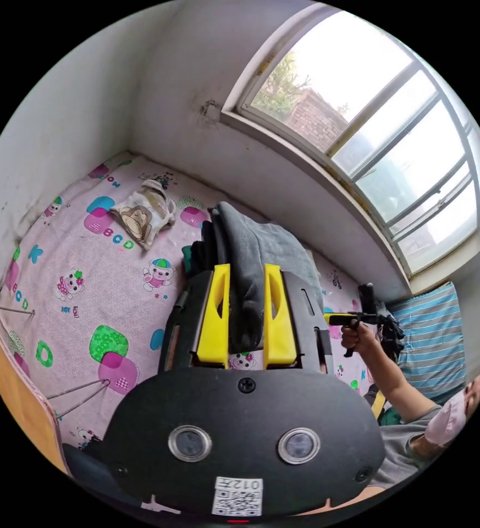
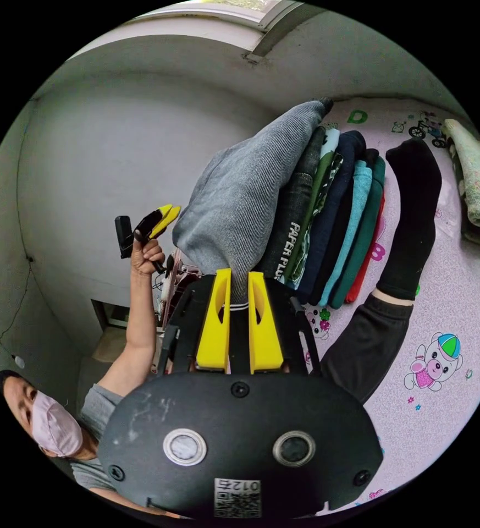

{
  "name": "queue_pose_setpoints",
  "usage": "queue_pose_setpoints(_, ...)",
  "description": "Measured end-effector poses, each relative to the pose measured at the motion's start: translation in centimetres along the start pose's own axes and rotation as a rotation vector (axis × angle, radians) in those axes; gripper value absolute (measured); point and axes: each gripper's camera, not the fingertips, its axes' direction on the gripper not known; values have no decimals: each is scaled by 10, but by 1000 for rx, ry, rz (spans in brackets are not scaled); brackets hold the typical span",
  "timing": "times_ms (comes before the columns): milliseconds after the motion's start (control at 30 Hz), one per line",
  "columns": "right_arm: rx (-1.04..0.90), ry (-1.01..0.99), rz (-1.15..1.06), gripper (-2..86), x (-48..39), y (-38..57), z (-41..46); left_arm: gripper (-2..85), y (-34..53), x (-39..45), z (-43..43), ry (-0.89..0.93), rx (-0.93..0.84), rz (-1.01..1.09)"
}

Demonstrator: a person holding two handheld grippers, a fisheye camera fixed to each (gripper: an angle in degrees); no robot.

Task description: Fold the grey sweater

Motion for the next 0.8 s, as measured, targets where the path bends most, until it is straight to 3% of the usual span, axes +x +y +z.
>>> queue_pose_setpoints(133, 9, 0, 3, 51, -10, 18, 3, 46, -7, 19, 45, -209, -103, 73)
queue_pose_setpoints(233, 13, -9, 2, 51, -18, 30, 10, 34, -1, 25, 56, -268, -85, 102)
queue_pose_setpoints(500, 47, 102, -53, 53, -67, 70, 23, 19, 2, 35, 58, -247, -93, 101)
queue_pose_setpoints(667, 294, 418, -187, 1, -136, 109, 22, 16, 4, 49, 62, -278, -81, 123)
queue_pose_setpoints(800, 354, 438, -369, -6, -186, 113, 44, 15, 4, 57, 63, -272, -83, 123)
